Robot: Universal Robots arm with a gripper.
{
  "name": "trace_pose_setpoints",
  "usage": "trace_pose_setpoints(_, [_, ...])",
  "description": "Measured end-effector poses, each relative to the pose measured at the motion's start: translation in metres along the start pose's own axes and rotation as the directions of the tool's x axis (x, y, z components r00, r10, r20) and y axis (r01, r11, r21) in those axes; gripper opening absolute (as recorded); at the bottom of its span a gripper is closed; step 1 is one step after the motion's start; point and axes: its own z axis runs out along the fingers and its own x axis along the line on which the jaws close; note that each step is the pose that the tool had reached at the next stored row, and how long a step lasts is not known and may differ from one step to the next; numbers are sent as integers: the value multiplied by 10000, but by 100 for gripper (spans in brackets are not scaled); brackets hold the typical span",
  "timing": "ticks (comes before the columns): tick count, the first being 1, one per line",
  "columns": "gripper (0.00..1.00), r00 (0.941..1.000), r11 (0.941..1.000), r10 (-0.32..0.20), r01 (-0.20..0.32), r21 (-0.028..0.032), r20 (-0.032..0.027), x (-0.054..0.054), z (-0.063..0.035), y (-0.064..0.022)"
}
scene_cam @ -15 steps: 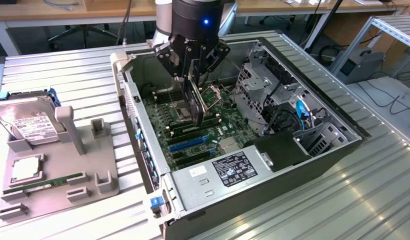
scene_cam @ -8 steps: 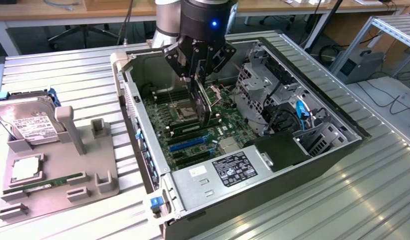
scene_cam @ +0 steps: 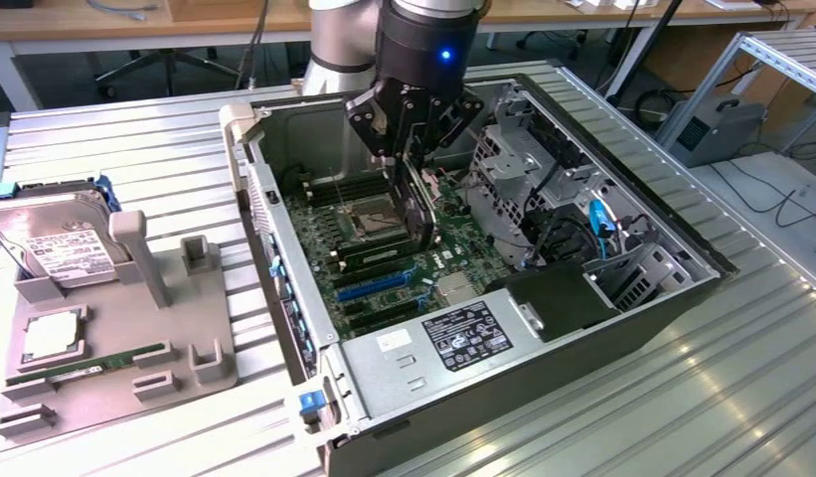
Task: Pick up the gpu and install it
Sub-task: 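Pick up the gpu and move the gpu toward the slot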
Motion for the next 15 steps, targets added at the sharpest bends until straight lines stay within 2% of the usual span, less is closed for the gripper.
trace_pose_setpoints(15, [27,10000,10000,1,-1,0,0,-121,144,10])
